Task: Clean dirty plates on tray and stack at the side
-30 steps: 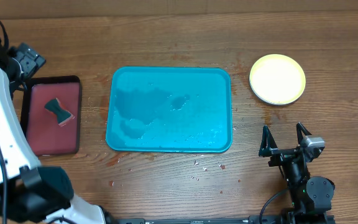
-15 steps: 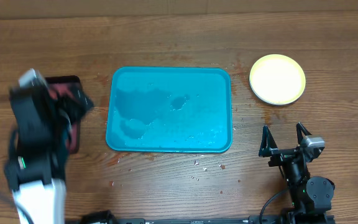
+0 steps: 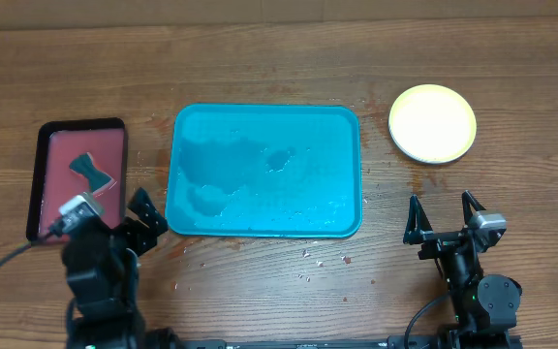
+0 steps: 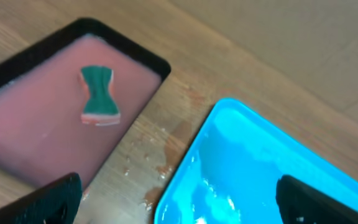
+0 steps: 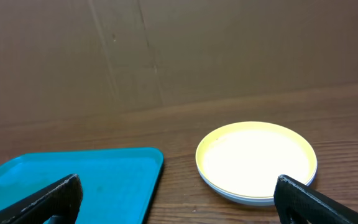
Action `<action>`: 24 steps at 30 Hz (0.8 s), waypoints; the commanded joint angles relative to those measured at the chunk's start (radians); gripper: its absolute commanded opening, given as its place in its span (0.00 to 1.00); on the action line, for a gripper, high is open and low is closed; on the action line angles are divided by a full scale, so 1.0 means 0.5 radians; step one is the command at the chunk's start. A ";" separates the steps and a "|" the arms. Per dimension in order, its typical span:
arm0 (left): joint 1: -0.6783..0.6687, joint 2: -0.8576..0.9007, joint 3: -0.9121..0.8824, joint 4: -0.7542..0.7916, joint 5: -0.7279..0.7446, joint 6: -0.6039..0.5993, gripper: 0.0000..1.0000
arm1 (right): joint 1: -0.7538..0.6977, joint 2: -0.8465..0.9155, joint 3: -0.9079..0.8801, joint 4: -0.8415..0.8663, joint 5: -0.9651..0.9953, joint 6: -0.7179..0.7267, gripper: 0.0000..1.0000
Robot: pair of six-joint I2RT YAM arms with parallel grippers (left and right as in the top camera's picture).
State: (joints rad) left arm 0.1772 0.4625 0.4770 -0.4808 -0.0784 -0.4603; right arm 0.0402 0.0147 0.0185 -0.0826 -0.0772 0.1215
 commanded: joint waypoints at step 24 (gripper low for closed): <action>-0.335 -0.919 -0.945 0.812 0.076 0.400 1.00 | 0.007 -0.024 -0.021 0.008 0.018 -0.014 1.00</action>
State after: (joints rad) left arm 0.0360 0.0166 0.0090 -0.0750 -0.0620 -0.3279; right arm 0.0399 0.0147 0.0185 -0.0826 -0.0772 0.1184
